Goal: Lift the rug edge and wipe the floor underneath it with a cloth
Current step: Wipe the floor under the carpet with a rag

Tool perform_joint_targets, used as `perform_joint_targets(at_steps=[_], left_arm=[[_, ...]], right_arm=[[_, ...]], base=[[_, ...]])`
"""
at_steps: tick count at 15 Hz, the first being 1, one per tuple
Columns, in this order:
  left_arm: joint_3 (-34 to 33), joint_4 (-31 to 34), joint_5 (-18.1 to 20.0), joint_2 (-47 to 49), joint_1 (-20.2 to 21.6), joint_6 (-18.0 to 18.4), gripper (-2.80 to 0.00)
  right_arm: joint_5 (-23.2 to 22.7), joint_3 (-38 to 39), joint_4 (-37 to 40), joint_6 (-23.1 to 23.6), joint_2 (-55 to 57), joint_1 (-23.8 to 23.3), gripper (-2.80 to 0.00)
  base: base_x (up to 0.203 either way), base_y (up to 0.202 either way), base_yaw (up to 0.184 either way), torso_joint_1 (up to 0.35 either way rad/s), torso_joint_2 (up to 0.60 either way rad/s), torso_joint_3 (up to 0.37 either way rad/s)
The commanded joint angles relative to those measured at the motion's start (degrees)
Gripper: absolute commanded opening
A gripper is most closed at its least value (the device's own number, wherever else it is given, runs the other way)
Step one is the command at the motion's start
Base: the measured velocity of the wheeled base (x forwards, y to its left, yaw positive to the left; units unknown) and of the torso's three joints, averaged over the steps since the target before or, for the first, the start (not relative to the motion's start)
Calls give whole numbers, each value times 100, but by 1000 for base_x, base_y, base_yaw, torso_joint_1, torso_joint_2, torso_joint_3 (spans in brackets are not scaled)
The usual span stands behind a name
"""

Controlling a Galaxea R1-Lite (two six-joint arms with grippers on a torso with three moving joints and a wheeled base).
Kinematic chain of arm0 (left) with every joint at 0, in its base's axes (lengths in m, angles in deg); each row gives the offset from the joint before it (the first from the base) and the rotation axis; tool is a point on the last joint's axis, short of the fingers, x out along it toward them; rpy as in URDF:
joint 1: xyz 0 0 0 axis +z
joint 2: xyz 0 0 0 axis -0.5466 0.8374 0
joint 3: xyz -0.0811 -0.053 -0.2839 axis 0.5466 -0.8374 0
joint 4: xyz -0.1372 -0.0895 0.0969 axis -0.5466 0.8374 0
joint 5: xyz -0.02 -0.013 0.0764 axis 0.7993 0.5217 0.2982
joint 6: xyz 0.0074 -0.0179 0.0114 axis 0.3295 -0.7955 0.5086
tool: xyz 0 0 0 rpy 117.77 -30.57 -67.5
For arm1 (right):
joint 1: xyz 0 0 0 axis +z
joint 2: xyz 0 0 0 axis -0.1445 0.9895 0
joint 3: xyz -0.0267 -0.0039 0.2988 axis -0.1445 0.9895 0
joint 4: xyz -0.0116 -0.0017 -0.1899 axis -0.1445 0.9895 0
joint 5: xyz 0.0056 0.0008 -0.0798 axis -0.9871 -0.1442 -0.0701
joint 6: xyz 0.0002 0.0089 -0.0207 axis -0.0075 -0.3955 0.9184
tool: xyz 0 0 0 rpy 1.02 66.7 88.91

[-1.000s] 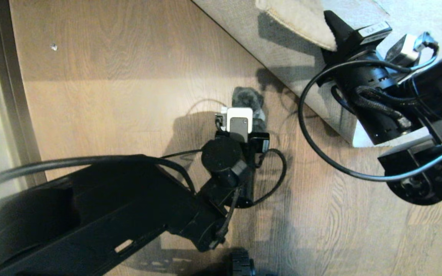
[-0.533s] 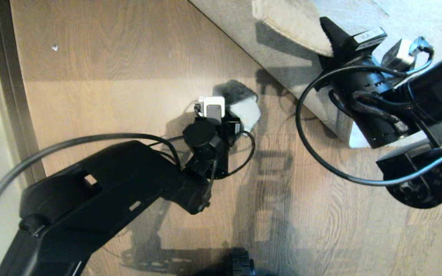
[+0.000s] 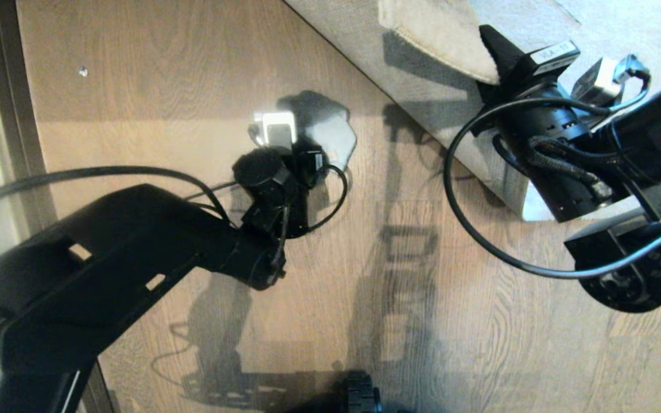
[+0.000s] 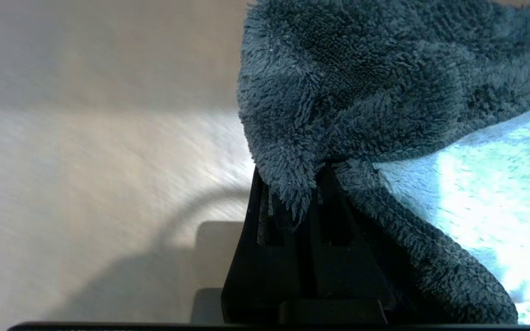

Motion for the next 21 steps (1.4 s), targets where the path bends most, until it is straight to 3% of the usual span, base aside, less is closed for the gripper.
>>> perform_joint_targets(at_steps=[1,8,11,14,21], left_arm=[[63,-57,-15,-256,136,73,-280],[172,-52,-24,-544,794,194,-280],[117,-50,-40,-757,783,272,-280],[103,-58,-98,-973,316,480,-280],[-807,-537,-773,-1037,-1481,661,-280]], right_arm=[[-1,1,-255,-41,-9,1,-280],[-1,10,-255,-58,-29,3,-280],[-4,52,-255,-66,-29,3,-280],[-10,142,-255,-76,-29,3,-280],[-7,138,-255,-58,-121,3,-280]], base=[[0,0,0,0,0,0],[0,0,0,0,0,0],[0,0,0,0,0,0],[0,0,0,0,0,0],[0,0,0,0,0,0]])
